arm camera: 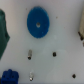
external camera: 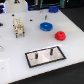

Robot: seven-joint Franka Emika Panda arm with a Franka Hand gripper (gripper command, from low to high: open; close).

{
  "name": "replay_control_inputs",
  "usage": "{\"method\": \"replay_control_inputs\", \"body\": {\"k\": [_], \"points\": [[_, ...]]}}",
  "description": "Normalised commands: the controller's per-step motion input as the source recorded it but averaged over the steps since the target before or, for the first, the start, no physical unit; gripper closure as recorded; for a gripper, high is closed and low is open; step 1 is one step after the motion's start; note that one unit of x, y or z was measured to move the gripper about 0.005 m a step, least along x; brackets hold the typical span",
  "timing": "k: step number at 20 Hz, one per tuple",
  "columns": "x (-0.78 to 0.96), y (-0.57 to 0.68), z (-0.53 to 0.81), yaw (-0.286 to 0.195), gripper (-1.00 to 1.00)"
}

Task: Insert the blue gear onto the right peg, followed by the red gear

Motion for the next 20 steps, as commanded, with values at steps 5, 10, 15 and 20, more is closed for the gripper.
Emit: {"method": "replay_control_inputs", "body": {"k": [5,10,15,20], "points": [[-0.49,0.26,-0.55,0.000,-1.00],[-0.44,0.19,-0.62,0.000,-1.00],[-0.33,0.13,-0.64,0.000,-1.00],[-0.22,0.10,-0.57,0.000,-1.00]]}}
